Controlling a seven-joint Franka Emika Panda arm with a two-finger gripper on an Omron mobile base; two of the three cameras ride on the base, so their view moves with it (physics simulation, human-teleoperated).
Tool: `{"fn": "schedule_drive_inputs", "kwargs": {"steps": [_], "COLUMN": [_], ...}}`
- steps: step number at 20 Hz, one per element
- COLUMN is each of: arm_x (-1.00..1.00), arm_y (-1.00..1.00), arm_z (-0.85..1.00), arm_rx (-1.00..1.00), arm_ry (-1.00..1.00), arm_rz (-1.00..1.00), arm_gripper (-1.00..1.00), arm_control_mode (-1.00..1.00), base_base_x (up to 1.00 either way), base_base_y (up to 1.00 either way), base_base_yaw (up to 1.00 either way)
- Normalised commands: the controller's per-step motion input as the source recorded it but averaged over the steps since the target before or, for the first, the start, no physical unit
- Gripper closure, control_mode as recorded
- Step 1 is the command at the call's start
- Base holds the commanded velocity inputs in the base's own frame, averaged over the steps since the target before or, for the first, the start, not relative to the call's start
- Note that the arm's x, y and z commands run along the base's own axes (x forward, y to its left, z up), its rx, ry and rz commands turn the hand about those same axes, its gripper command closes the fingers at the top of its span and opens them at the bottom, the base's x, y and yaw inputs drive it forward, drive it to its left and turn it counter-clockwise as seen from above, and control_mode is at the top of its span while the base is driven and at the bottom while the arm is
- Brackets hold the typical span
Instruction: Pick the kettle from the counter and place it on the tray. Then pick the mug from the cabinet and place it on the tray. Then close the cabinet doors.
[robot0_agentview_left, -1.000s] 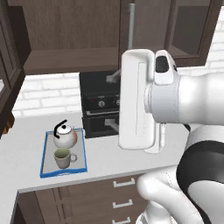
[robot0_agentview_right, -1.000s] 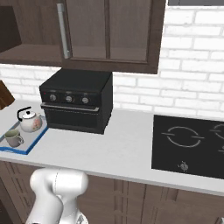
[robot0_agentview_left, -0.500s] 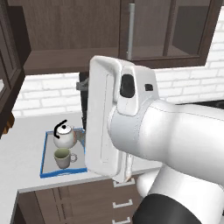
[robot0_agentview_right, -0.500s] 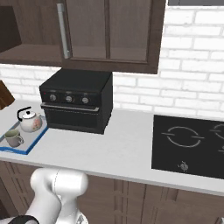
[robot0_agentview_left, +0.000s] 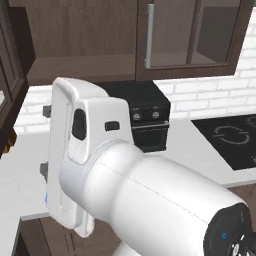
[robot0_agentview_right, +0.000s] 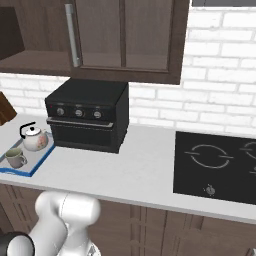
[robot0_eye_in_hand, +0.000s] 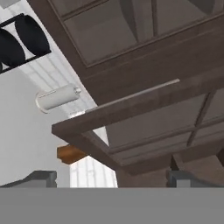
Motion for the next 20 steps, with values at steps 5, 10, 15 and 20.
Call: {"fn": "schedule_drive_inputs", "kwargs": {"steps": [5, 10, 15, 20], "arm_x": [-0.14, 0.00, 0.09, 0.12], "arm_y": [0.50, 0.61, 0.53, 0.40], "arm_z": [0.00, 0.00, 0.00, -0.02], "arm_rx": [-0.06, -0.11, -0.15, -0.16], "arm_ry": [-0.08, -0.19, -0.17, -0.09], "arm_rz": [0.00, 0.00, 0.00, 0.00], "arm_gripper": [-1.00, -1.00, -1.00, -1.00], "arm_control_mode": [-1.00, -1.00, -1.00, -1.00], "base_base_x": [0.00, 0.00, 0.00, 0.00], "base_base_y": [0.00, 0.00, 0.00, 0.00], "base_base_yaw": [0.00, 0.00, 0.00, 0.00]}}
